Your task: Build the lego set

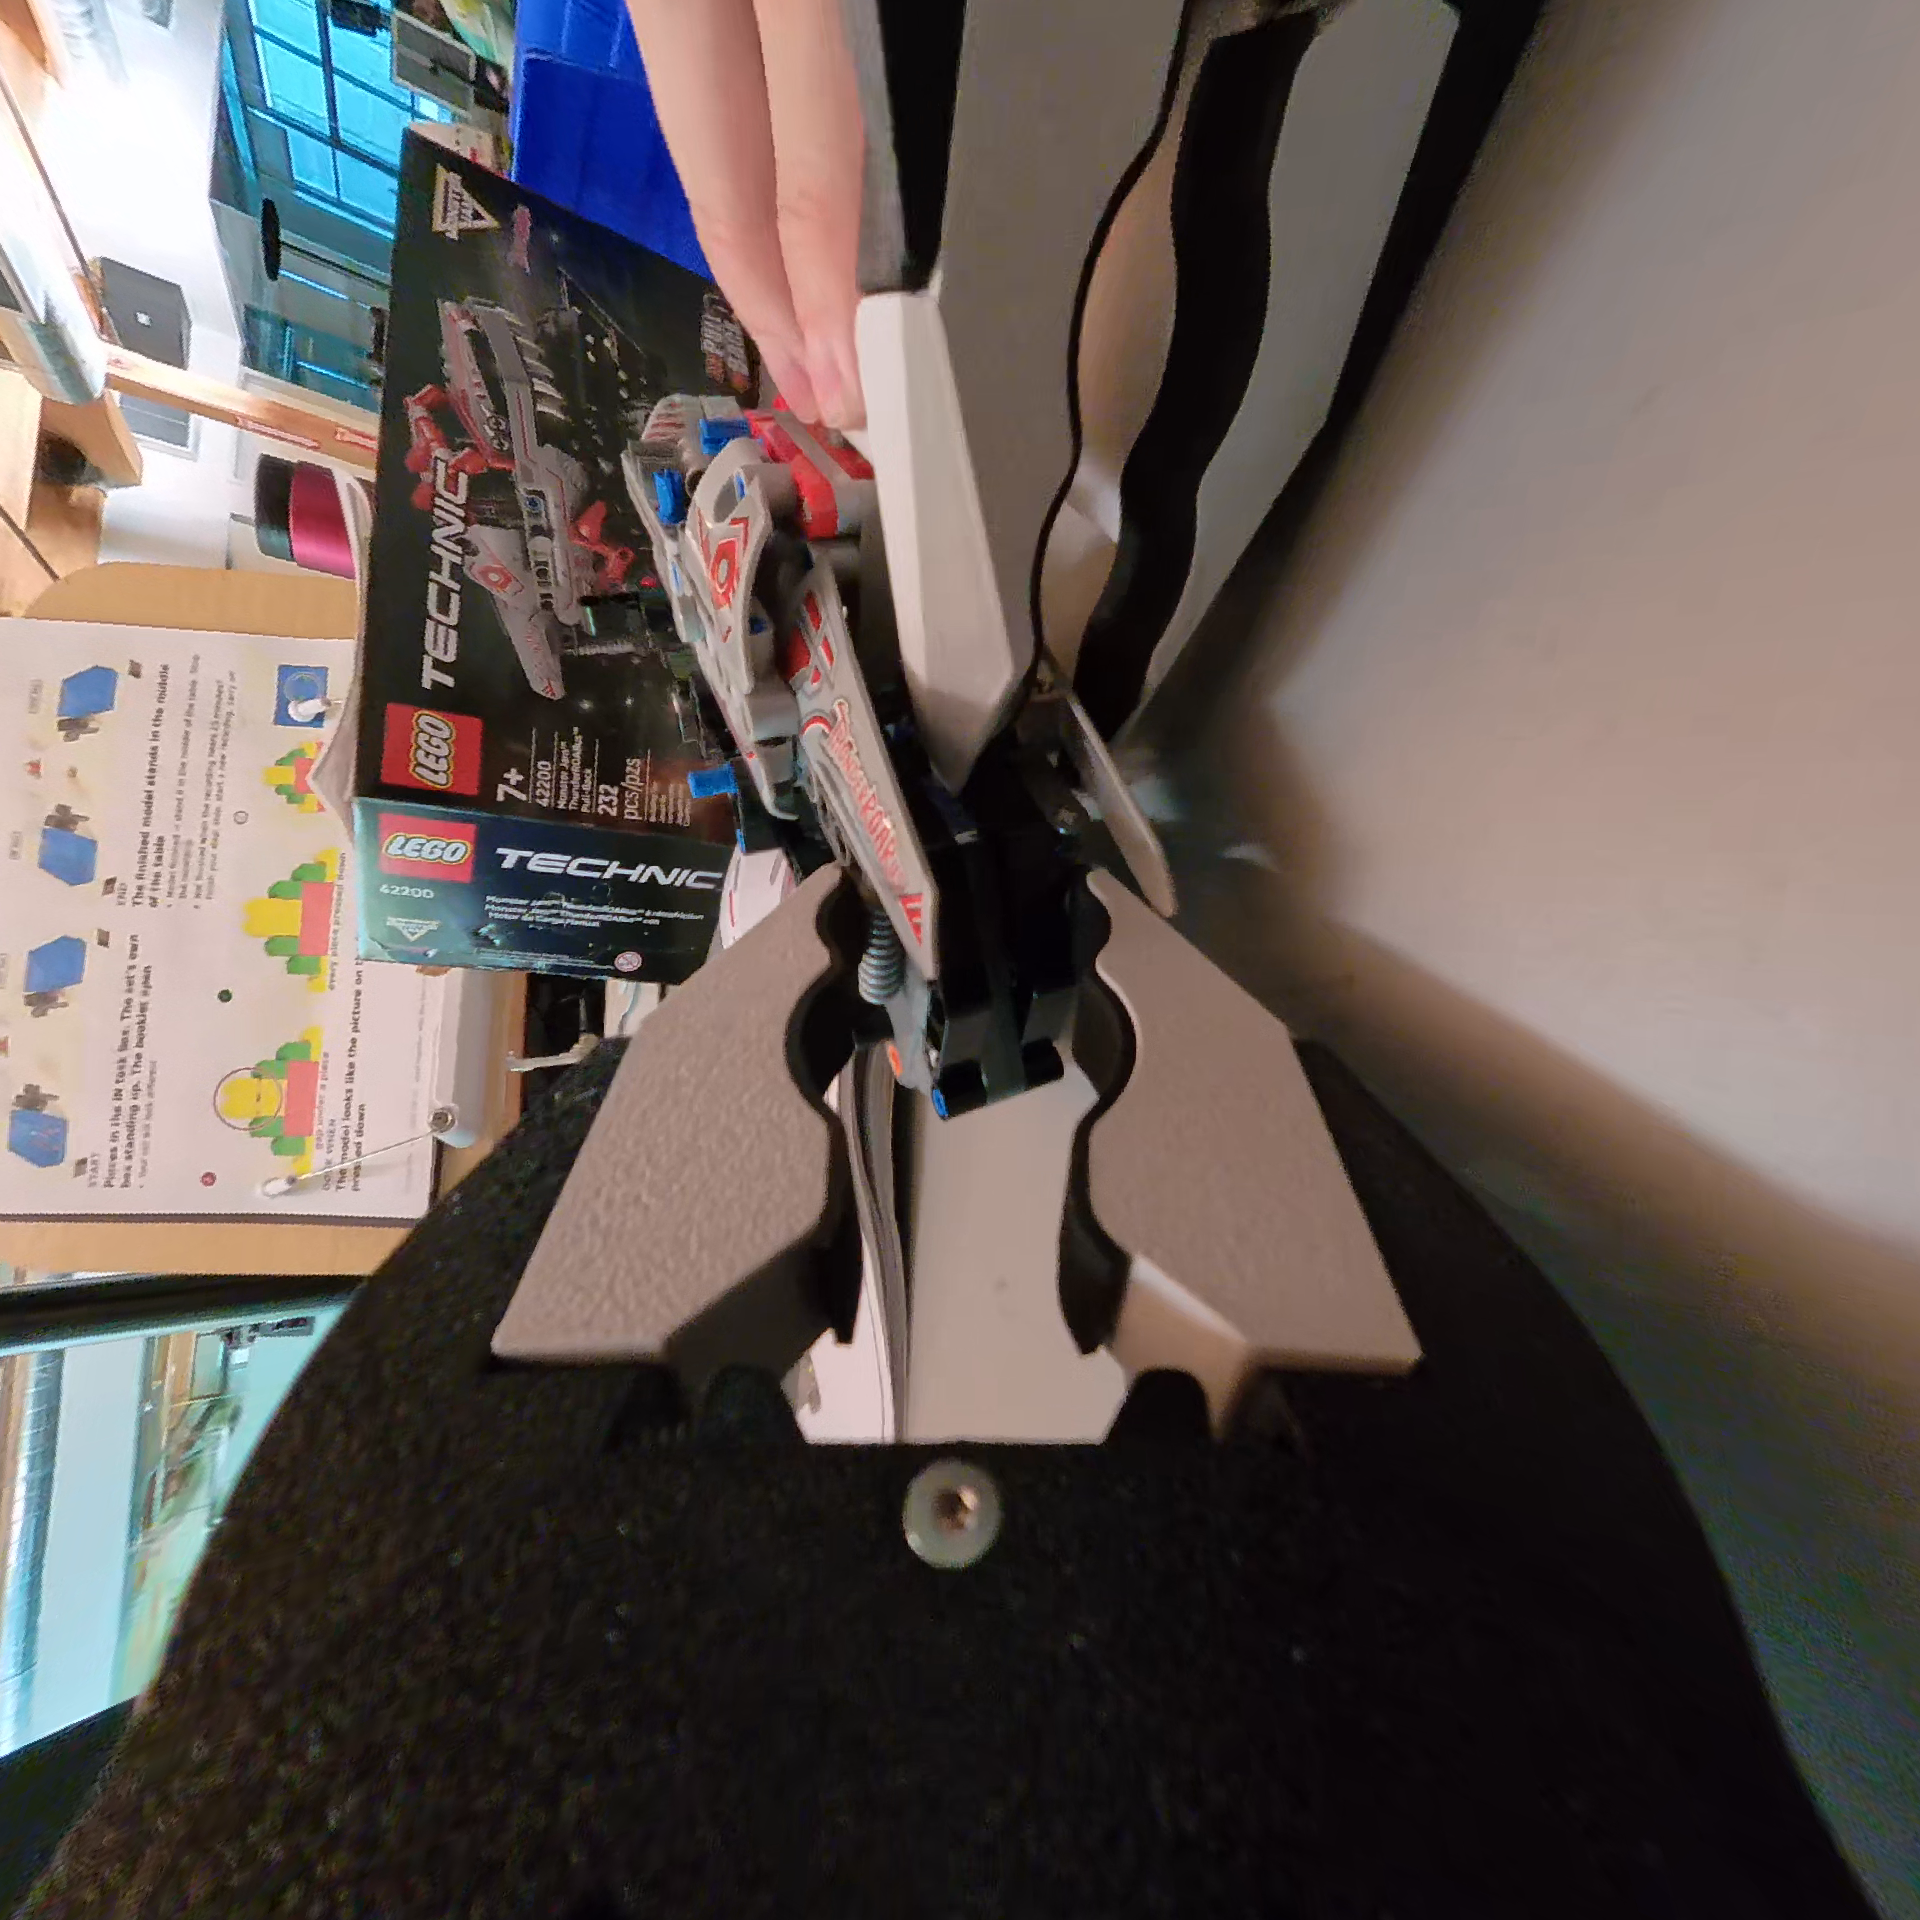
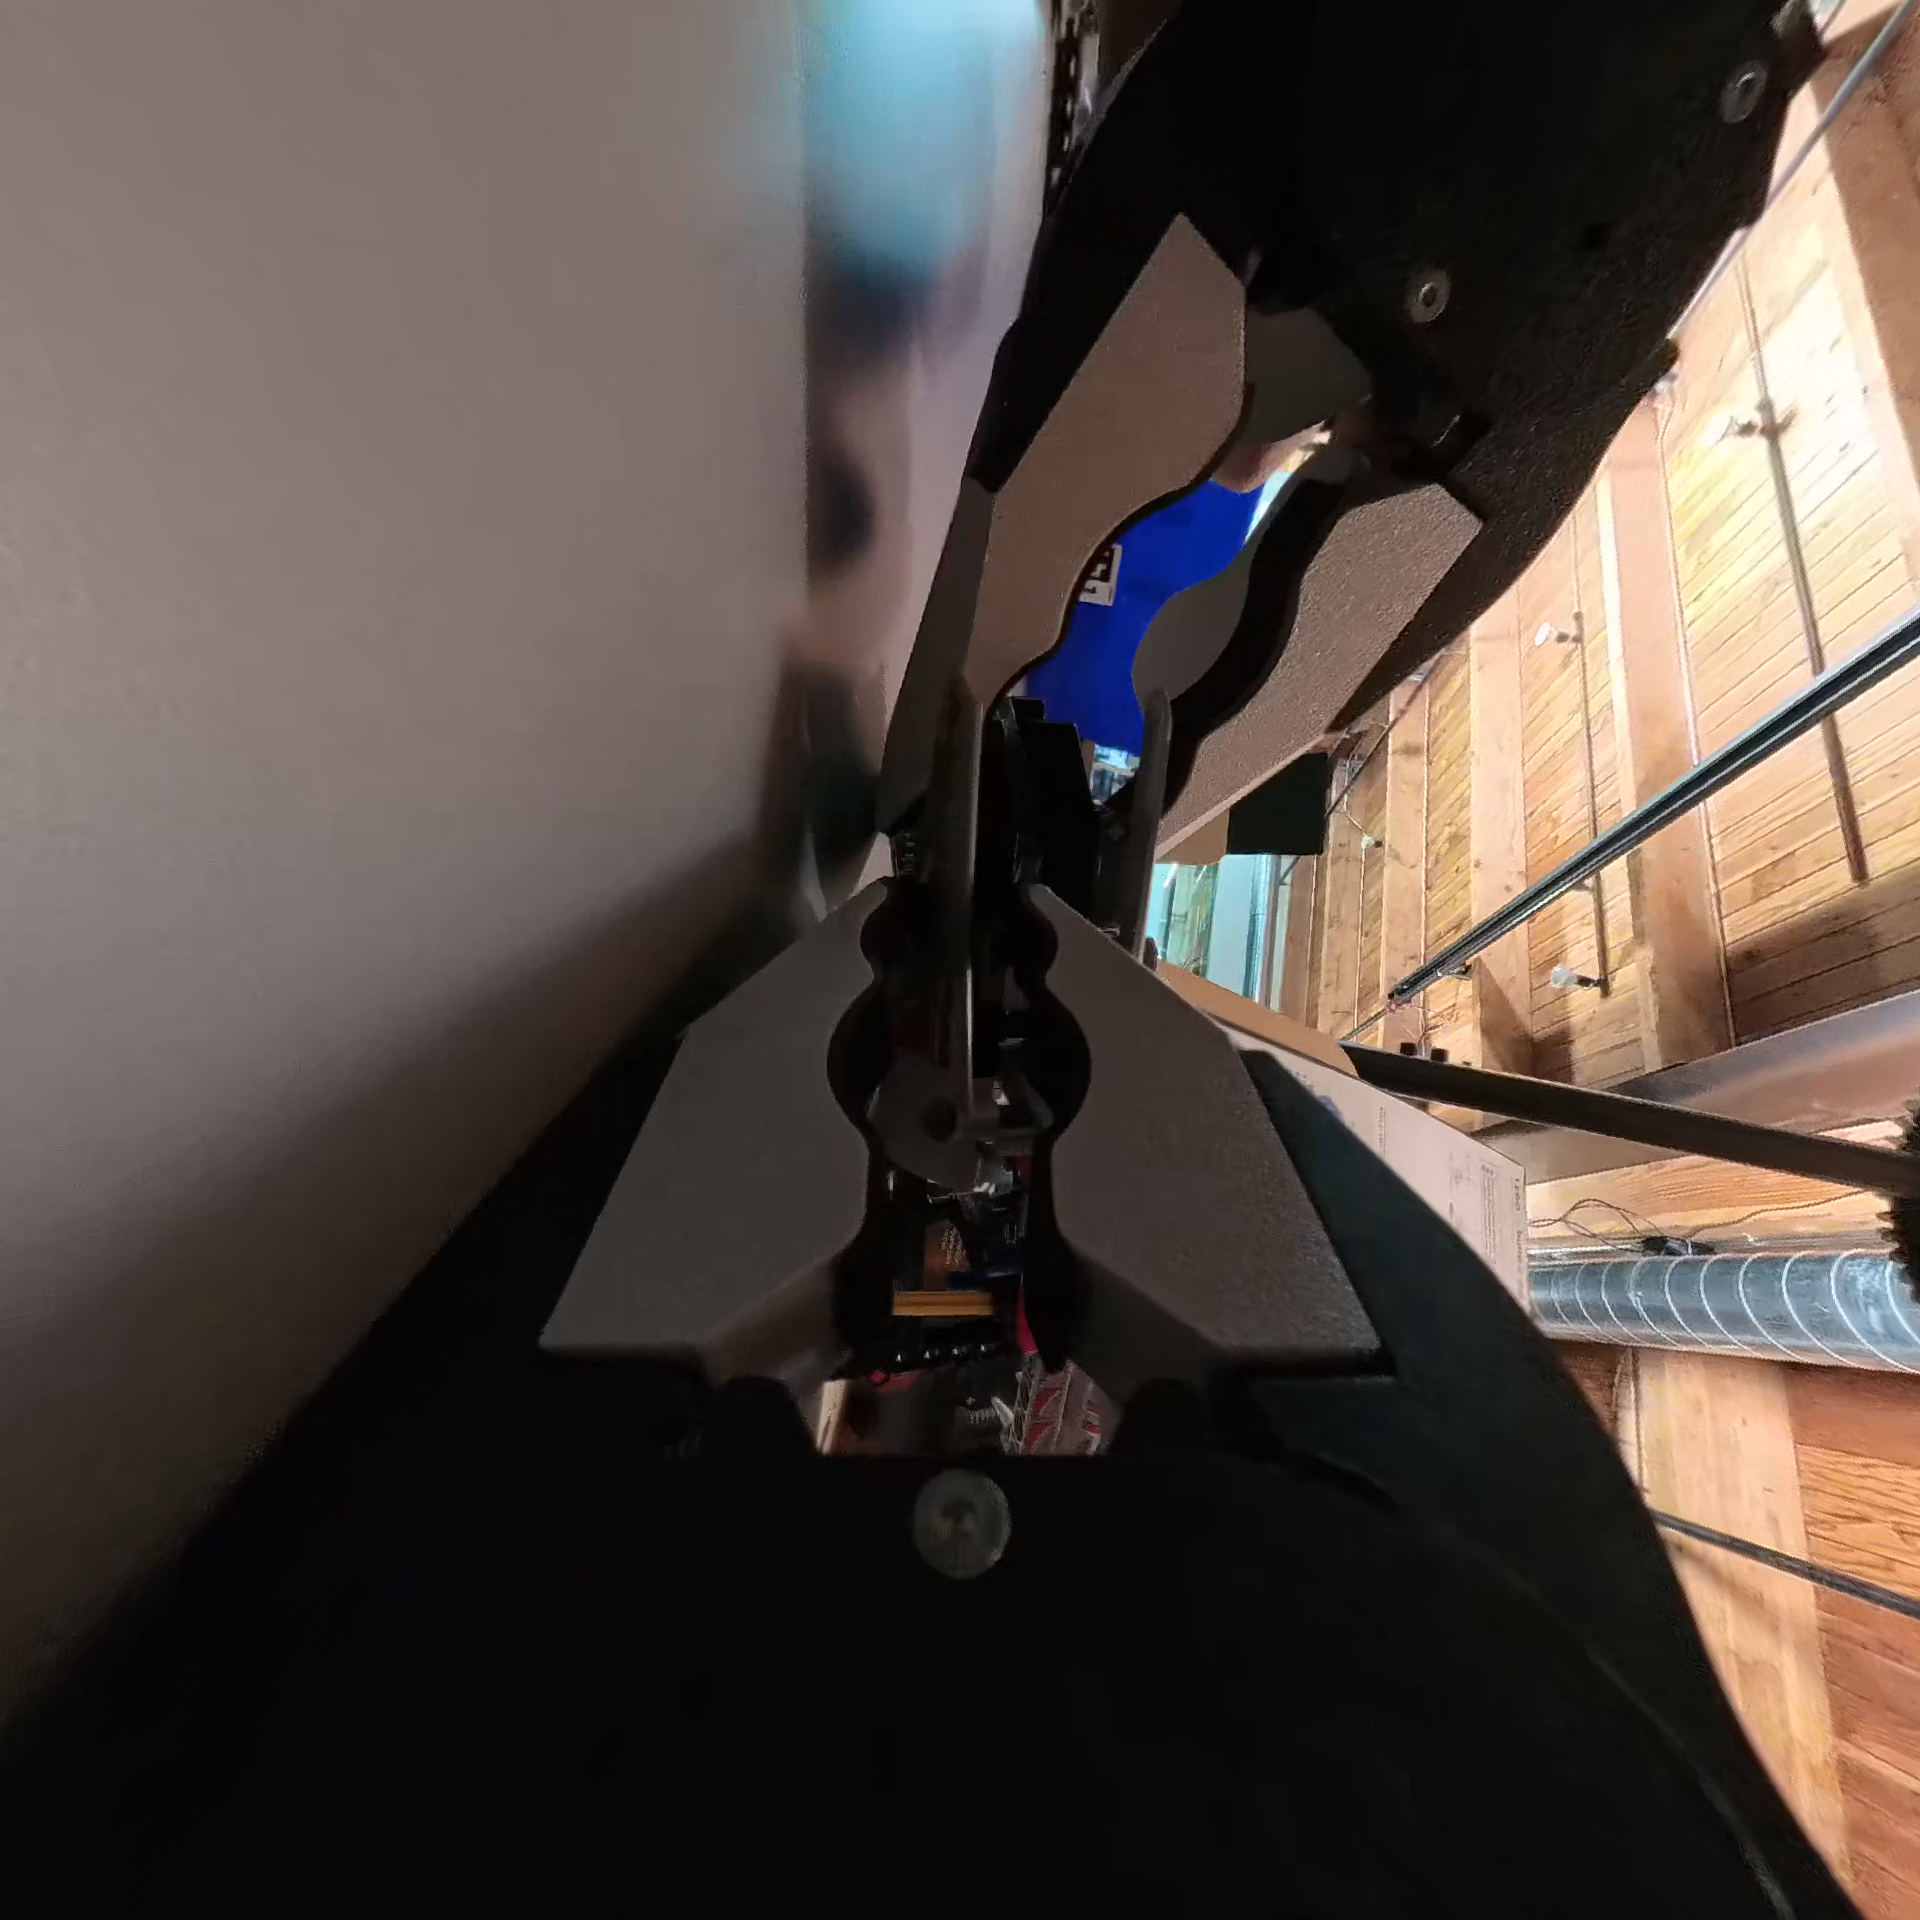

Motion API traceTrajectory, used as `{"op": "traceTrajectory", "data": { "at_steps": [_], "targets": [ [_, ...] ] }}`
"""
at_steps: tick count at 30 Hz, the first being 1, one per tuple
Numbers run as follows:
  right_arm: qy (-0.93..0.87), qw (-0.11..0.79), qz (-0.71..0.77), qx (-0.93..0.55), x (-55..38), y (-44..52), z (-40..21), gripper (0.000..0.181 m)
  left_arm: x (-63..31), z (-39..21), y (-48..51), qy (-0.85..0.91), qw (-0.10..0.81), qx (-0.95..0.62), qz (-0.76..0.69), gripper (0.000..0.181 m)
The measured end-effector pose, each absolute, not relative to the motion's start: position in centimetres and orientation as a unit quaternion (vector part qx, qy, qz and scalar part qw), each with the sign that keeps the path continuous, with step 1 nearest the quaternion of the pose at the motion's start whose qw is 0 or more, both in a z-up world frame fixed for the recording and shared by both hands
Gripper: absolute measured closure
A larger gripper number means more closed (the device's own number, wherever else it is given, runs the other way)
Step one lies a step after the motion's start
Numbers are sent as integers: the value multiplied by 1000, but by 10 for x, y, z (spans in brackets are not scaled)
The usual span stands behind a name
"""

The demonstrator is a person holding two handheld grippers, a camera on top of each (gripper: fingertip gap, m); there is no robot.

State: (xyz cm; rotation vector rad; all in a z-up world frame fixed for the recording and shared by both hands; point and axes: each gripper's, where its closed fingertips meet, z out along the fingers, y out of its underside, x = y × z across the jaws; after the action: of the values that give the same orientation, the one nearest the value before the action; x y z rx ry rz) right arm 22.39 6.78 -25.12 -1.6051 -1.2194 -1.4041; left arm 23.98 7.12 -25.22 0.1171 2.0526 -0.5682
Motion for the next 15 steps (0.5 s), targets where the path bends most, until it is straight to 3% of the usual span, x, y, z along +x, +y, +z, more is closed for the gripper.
{"op": "traceTrajectory", "data": {
  "at_steps": [4,15],
  "targets": [
    [-455,348,-549,-608,225,65,-245,148,239,-252,73,844,478,42,-240,144],
    [-451,376,-553,-592,215,61,-239,142,239,-252,74,843,479,44,-240,144]
  ]
}}
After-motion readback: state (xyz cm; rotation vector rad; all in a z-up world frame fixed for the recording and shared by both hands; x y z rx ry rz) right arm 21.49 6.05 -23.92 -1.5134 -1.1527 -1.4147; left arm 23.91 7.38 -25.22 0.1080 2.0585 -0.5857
